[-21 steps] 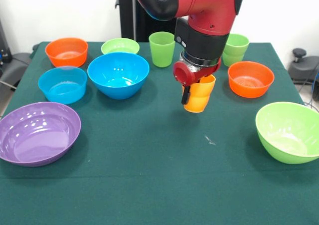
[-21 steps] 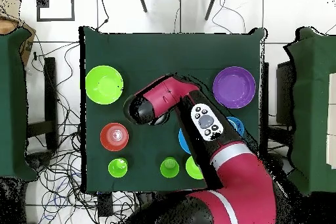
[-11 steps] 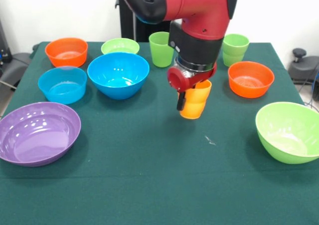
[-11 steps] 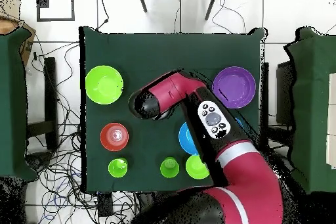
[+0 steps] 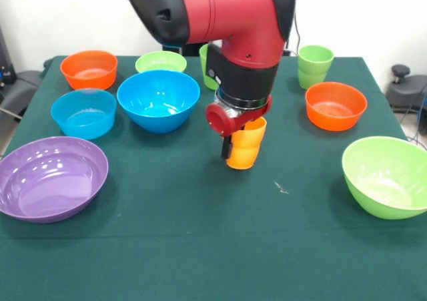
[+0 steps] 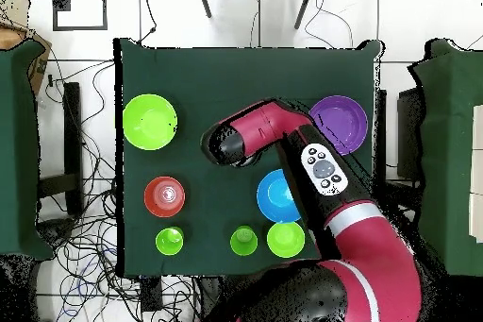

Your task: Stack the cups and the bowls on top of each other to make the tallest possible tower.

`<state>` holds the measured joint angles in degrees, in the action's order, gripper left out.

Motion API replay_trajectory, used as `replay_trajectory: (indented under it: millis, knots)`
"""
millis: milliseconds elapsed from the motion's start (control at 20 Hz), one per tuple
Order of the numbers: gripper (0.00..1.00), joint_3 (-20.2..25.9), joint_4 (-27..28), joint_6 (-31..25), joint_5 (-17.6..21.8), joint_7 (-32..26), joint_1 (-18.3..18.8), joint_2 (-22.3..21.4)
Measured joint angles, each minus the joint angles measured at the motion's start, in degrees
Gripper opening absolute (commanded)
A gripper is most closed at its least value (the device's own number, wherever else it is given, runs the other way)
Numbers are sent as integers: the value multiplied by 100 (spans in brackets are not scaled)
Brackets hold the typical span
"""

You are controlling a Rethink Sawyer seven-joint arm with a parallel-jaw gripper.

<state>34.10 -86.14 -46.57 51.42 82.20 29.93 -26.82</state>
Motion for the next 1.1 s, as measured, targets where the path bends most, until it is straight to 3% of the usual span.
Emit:
replay_trajectory:
  millis: [1100]
  knots:
    - [0,0,144,0,7,-166,28,217]
